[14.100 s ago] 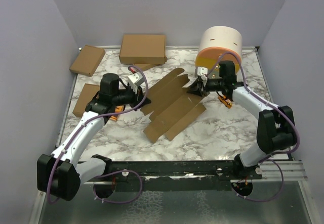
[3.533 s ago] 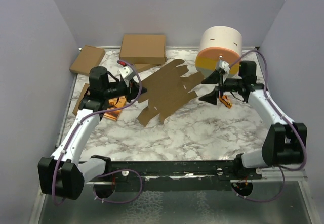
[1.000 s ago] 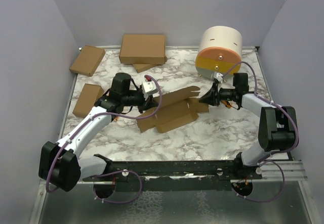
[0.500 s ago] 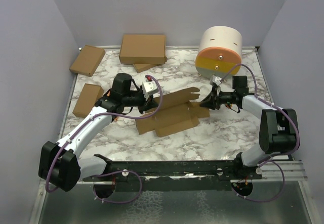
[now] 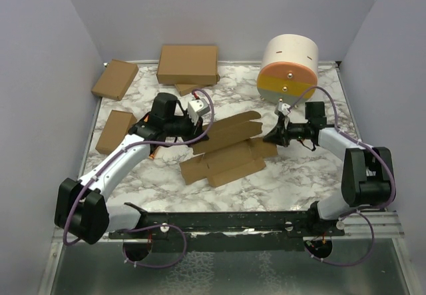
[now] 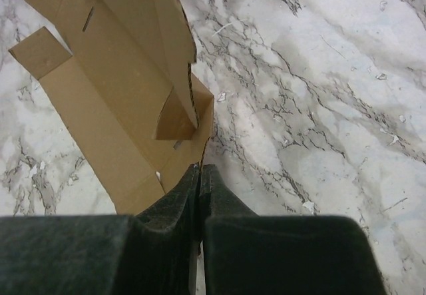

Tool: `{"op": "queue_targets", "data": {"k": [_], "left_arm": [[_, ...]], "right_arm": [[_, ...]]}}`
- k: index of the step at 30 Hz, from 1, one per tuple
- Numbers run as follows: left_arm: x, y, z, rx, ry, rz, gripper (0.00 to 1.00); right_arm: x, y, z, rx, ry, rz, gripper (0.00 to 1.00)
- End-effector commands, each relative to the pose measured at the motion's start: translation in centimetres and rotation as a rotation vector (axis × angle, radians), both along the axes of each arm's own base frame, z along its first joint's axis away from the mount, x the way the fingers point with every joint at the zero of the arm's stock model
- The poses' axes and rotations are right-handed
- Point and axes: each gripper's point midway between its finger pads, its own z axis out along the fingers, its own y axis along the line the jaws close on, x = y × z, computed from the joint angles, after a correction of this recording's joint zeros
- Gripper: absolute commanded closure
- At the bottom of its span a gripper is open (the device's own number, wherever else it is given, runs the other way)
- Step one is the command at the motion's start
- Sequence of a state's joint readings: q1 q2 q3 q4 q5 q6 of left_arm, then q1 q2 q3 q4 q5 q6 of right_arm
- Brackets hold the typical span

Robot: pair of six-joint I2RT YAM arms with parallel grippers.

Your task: Fold the paper box

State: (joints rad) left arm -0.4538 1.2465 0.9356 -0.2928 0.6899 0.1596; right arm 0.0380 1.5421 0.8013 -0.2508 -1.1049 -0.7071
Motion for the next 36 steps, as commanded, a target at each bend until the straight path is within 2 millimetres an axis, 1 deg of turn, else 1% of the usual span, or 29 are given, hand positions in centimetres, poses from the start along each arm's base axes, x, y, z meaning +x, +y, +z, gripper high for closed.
{"op": "queue_targets", "data": {"k": [1,4,8,10,13,16,18,20,24,29,31,34,36], "left_arm": [[-0.1,0.4,-1.4,0.047,0.128,0.070,1.00],[0.3,0.4,-0.1,0.031,0.026,0.045,1.00],[0.9,0.3,2.7,0.008,-0.152,0.007,1.00],[1.1,0.3,3.4,0.017,-0.196,0.001,1.00],[1.3,0.2,3.0,0.052,-0.200,-0.003,1.00],[1.0,-0.2,2.2,0.075,-0.179,-0.017,1.00],[0.8,-0.4,2.2,0.078,-0.177,-0.025,1.00],[0.6,-0.5,2.2,0.082,-0.180,-0.032,1.00],[0.1,-0.8,2.3,0.088,-0.166,-0.054,1.00],[-1.1,-1.2,1.6,0.095,-0.137,-0.067,1.00],[-1.5,-1.3,1.2,0.096,-0.124,-0.066,1.00],[-2.0,-1.6,0.6,0.105,-0.107,-0.065,1.00],[-2.3,-1.6,0.4,0.111,-0.099,-0.060,1.00]], "right_arm": [[0.0,0.6,2.1,0.016,-0.107,-0.002,0.99],[0.3,0.9,2.9,0.021,-0.164,-0.031,0.99],[1.1,1.3,3.6,0.032,-0.201,-0.075,0.99],[1.4,1.6,3.7,0.033,-0.221,-0.097,0.99],[1.9,2.3,4.3,0.045,-0.267,-0.129,0.99],[2.5,3.1,4.8,0.056,-0.301,-0.158,0.99],[2.9,3.4,5.0,0.070,-0.307,-0.179,0.99],[2.9,3.7,4.9,0.075,-0.314,-0.180,0.99],[2.0,4.0,4.3,0.073,-0.316,-0.143,0.99],[0.0,3.9,3.0,0.019,-0.331,-0.048,0.99],[-0.9,3.9,2.4,0.001,-0.298,-0.009,0.94],[-1.4,3.9,2.4,-0.013,-0.280,0.010,0.85],[-1.6,3.8,2.3,-0.028,-0.269,0.016,0.83]]}}
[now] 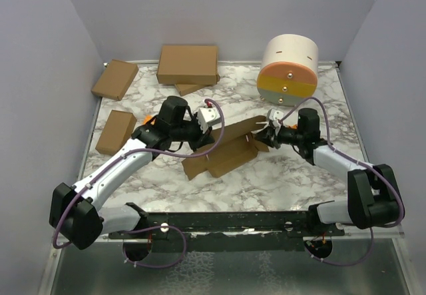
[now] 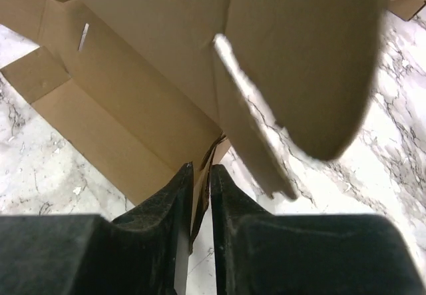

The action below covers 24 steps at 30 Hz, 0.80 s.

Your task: Fold the paper box

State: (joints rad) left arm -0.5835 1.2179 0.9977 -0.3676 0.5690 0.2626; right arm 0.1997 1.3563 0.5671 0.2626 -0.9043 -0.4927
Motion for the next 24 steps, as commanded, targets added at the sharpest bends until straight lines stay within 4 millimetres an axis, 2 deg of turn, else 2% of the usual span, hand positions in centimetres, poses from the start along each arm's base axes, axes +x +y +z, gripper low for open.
{"op": "queue_targets", "data": {"k": [1,7,14,22,24], "left_arm": [[-0.8,0.1,-1.2,0.029,0.032,0.026,1.00],[-1.0,0.1,-1.4,0.032,0.042,0.047,1.00],[-0.9,0.0,-1.3,0.029,0.055,0.072,1.00],[-1.1,-0.2,-1.5,0.024,0.073,0.078,1.00],[-1.3,-0.3,-1.6,0.023,0.078,0.077,1.00]], "right_arm": [[-1.7,0.3,0.0,-0.039,0.020,0.082,0.82],[-2.0,-0.6,-0.4,-0.093,0.033,0.052,0.75],[-1.8,-1.5,-0.7,-0.149,0.066,0.002,0.72],[-2.0,-2.2,-1.7,-0.195,0.114,-0.021,0.73],[-2.0,-2.4,-1.9,-0.205,0.125,-0.028,0.76]]}}
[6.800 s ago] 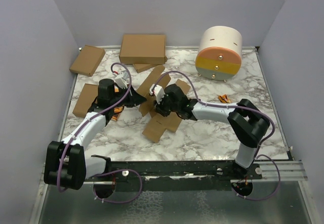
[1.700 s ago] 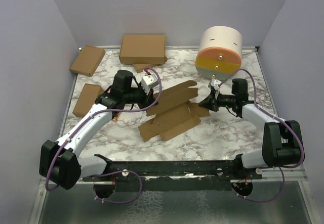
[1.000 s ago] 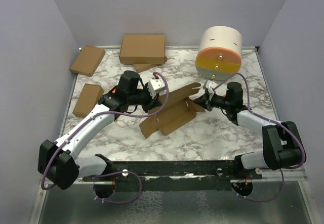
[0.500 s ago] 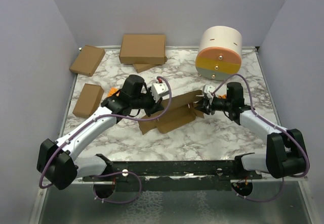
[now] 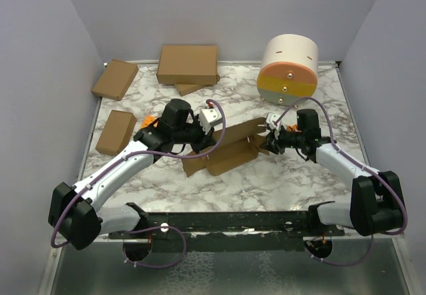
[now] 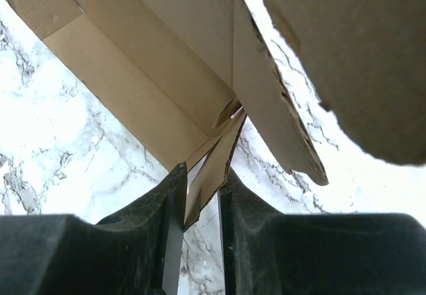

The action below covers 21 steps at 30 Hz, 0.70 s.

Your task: Fold the paper box

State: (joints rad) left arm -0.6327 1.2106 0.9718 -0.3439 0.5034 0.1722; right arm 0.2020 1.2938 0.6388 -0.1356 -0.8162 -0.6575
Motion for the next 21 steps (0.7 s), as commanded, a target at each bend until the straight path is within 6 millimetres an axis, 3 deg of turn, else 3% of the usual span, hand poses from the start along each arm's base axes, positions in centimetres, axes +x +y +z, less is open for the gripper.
{"op": "queue_targets", "data": {"k": [1,7,10,14,21], "left_arm": [[-0.6,0.3,-0.8,0.019,0.029,0.026,1.00],[-0.8,0.2,-1.1,0.015,0.039,0.032,1.00],[-0.7,0.1,-0.9,0.009,0.037,0.041,1.00],[-0.3,-0.1,-0.2,-0.010,0.021,0.054,1.00],[1.0,0.6,0.3,0.026,-0.068,0.078,1.00]], "right_arm": [[0.2,-0.6,-0.1,-0.048,0.019,-0.025,0.78],[-0.2,-1.1,0.0,-0.072,0.025,-0.043,0.84],[-0.8,-1.1,-0.2,-0.073,0.041,-0.041,0.98],[-1.2,-1.0,-0.5,-0.061,0.077,-0.040,0.99],[1.5,0.4,1.1,0.059,-0.043,-0.072,0.99]]}}
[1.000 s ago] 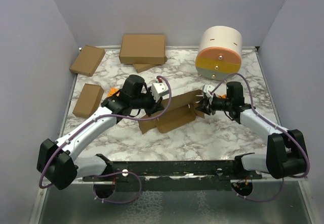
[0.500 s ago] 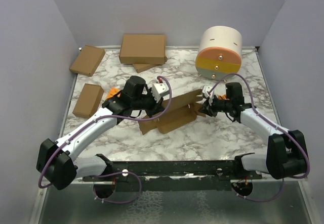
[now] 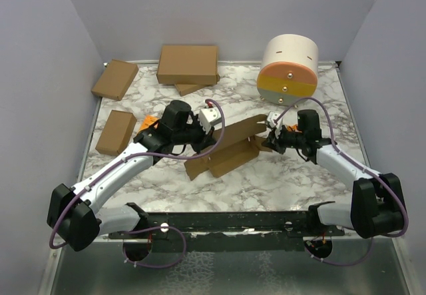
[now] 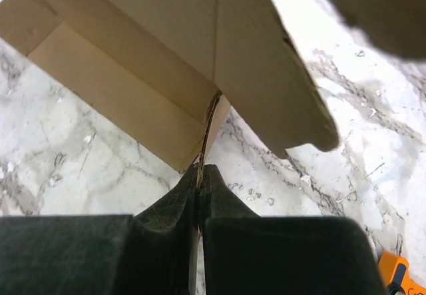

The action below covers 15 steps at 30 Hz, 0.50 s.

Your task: Fold the paper box

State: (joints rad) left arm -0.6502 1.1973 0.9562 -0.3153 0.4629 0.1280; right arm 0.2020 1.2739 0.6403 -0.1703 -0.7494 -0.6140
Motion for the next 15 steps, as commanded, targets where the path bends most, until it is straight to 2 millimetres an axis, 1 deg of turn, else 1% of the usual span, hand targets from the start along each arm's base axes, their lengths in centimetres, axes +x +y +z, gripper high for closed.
{"op": "queue_targets", "data": {"k": [1,4,5,7,10,12,15], "left_arm": [[1.3,0.9,0.3,0.050,-0.084,0.046,1.00],[2.0,1.5,0.6,0.081,-0.136,0.061,1.00],[2.3,1.7,0.7,0.093,-0.153,0.064,1.00],[2.9,2.2,0.9,0.118,-0.190,0.079,1.00],[3.9,3.1,1.0,0.160,-0.239,0.094,1.00],[4.6,3.7,0.9,0.186,-0.269,0.107,1.00],[5.4,4.2,0.5,0.208,-0.283,0.119,1.00]], "right_arm": [[2.0,1.5,1.6,0.106,-0.102,-0.009,0.99],[3.0,2.3,2.2,0.177,-0.142,-0.025,0.99],[3.6,2.6,2.9,0.206,-0.186,-0.029,0.99],[4.4,3.3,3.4,0.206,-0.250,-0.040,0.99],[5.3,4.1,4.7,0.253,-0.301,-0.065,0.99],[5.8,5.1,5.1,0.255,-0.330,-0.078,0.99],[5.8,7.0,4.8,0.245,-0.374,-0.076,0.99]]}}
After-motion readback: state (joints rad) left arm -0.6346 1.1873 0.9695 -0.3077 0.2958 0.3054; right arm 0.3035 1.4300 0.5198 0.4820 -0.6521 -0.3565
